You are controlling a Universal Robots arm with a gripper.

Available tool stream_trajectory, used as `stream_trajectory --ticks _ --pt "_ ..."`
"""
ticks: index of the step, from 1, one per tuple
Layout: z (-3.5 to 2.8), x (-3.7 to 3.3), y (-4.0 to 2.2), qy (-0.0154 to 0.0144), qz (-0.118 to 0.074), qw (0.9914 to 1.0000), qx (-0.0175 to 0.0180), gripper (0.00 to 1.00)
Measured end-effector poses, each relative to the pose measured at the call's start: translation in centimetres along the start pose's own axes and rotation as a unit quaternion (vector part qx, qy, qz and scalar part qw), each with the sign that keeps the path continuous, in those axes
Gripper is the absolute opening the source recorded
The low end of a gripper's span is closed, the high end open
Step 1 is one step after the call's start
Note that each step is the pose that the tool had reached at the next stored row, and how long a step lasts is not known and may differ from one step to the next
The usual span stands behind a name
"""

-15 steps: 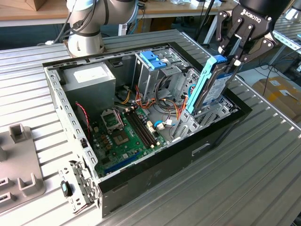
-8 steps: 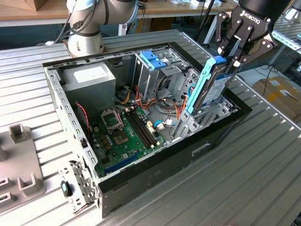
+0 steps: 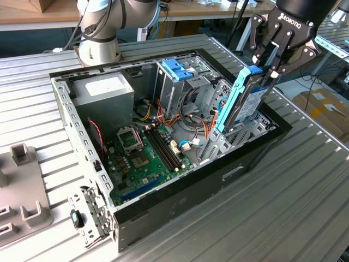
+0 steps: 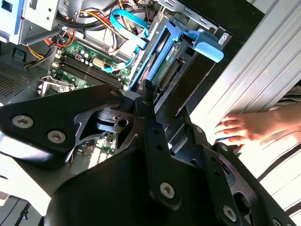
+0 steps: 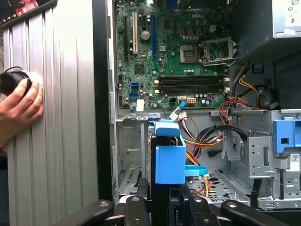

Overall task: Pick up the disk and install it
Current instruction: 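Insert the disk into the insertion slot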

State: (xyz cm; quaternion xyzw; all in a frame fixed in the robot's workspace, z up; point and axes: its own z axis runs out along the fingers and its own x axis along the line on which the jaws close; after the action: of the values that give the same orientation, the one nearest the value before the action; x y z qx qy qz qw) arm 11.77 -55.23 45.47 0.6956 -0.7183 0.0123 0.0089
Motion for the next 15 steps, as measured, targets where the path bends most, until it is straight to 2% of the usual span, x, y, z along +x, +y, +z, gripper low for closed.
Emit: stream_trajectory --ticks 10,14,15 --pt "0.08 -0.01 0.0 -0.0001 0.0 1.0 0.0 0.35" --pt "0.72 -0.03 0.01 0.0004 0.0 1.0 0.0 0.35" --pt "1.03 -0.02 0.01 -0.0004 0.0 1.0 0.0001 0.35"
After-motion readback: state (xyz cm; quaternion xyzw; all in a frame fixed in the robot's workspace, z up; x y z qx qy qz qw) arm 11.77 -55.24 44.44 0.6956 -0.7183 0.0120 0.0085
